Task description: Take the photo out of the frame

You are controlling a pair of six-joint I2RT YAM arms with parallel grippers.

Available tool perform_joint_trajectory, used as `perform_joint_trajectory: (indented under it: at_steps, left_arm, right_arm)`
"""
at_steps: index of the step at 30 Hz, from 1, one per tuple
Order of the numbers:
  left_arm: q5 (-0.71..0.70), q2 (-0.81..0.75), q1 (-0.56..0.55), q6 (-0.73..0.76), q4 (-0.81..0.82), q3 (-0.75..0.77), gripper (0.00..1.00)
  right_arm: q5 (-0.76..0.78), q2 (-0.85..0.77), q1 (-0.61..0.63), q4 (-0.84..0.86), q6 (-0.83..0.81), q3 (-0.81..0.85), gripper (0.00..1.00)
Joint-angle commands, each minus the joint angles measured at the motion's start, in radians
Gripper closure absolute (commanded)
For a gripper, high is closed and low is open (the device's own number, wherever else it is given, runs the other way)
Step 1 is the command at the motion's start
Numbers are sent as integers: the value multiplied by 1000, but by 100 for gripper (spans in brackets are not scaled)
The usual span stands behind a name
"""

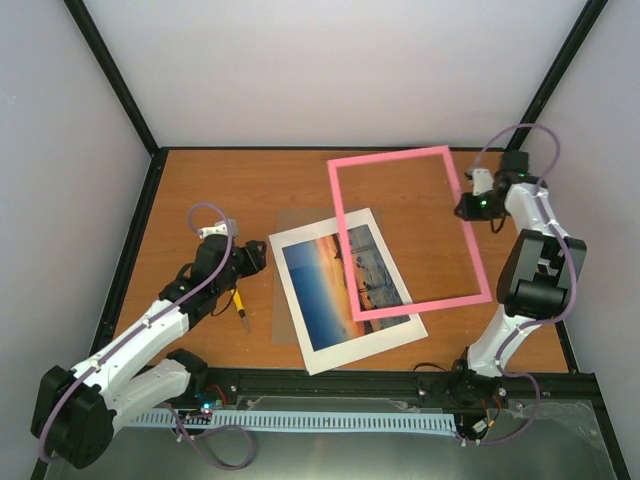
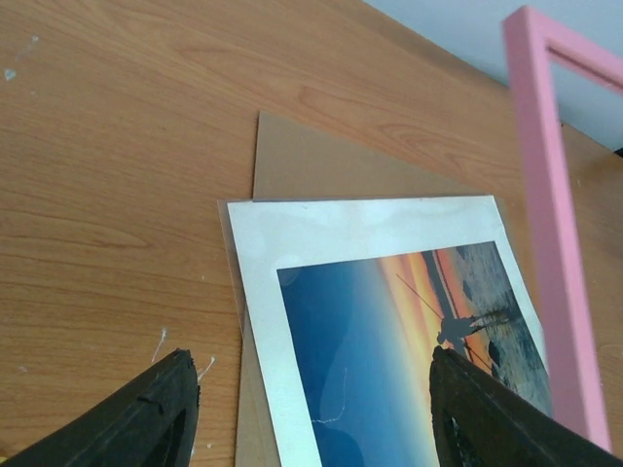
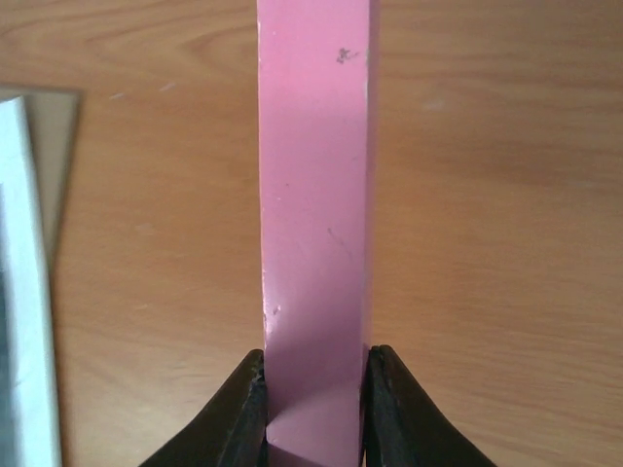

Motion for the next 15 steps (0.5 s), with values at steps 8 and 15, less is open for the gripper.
perform_joint_trajectory:
  at_steps: [8,15]
  left_arm:
    - [58,55,-6,11,71,-7,35]
    - [72,67,-7,5,82,-22,35]
  right_arm:
    - [96,220,-281,-245,-244,384,97]
    - [187,293,-336,-214,-274,454,97]
